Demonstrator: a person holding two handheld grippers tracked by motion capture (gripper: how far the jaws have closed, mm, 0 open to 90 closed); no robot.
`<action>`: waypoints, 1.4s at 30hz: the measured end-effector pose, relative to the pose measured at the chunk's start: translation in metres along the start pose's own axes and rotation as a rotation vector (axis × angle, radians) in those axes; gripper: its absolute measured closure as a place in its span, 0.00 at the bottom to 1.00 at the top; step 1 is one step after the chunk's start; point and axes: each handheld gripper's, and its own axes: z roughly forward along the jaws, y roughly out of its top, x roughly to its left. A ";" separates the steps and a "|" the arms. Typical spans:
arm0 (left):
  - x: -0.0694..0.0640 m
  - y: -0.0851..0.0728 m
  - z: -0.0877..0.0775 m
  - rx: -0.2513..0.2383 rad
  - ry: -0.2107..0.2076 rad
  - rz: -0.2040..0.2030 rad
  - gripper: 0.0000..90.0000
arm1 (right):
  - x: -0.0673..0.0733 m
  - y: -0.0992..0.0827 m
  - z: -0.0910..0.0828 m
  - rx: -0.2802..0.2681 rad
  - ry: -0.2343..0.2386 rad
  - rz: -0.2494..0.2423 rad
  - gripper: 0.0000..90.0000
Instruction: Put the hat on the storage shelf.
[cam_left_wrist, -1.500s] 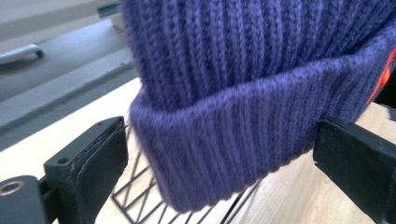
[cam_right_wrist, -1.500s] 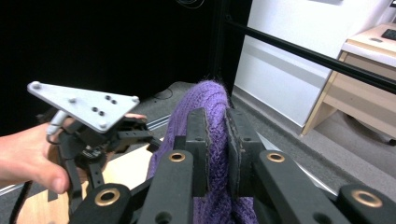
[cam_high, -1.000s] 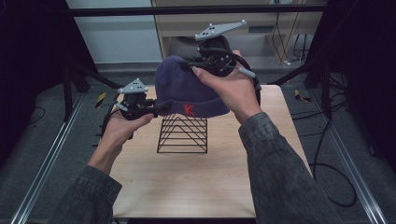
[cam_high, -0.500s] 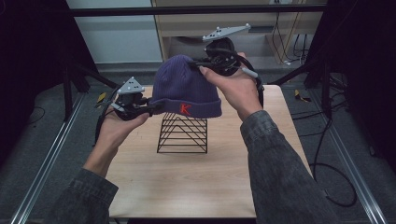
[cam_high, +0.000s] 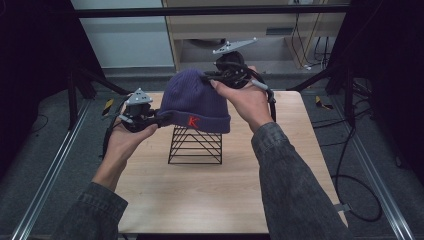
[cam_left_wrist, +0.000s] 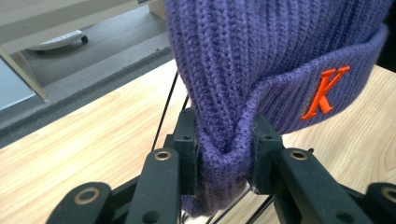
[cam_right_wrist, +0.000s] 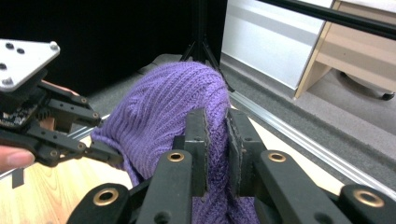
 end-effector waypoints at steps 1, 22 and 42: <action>0.001 -0.001 0.000 0.003 -0.002 -0.003 0.77 | 0.000 -0.001 0.001 0.003 0.002 -0.002 0.89; -0.002 -0.024 0.016 0.068 -0.045 0.016 0.75 | 0.004 -0.023 0.017 0.088 -0.009 -0.037 0.88; -0.003 -0.042 0.026 0.098 -0.058 0.014 0.74 | 0.009 -0.037 0.023 0.126 0.012 -0.058 0.88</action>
